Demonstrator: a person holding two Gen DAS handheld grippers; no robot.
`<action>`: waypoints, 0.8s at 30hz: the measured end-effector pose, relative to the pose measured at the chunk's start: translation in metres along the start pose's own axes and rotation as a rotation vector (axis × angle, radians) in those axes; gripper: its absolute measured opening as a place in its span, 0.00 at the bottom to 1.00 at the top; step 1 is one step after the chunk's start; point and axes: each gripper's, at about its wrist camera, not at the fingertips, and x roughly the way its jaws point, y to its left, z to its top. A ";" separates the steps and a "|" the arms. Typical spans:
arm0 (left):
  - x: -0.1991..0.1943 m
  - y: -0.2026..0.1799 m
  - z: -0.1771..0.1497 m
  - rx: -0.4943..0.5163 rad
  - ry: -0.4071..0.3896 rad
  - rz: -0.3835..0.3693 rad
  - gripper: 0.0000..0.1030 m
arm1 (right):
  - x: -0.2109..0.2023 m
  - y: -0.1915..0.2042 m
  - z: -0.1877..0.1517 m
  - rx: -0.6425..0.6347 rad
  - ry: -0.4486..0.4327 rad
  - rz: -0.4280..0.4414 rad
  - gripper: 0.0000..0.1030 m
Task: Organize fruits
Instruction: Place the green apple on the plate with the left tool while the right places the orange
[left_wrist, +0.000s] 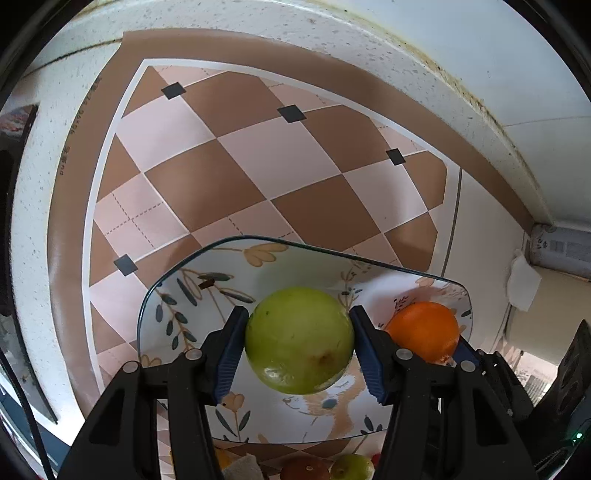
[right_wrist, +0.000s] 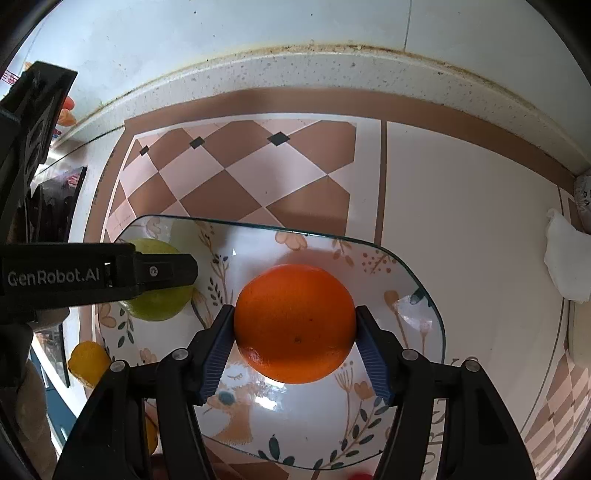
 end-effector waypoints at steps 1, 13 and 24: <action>0.000 -0.001 -0.001 0.002 -0.002 0.005 0.53 | -0.001 0.000 -0.002 0.001 0.005 -0.001 0.70; -0.030 -0.022 -0.032 0.103 -0.149 0.169 0.87 | -0.035 -0.015 -0.022 0.066 -0.019 -0.013 0.90; -0.099 -0.011 -0.114 0.156 -0.363 0.245 0.87 | -0.101 -0.006 -0.074 0.123 -0.101 -0.071 0.90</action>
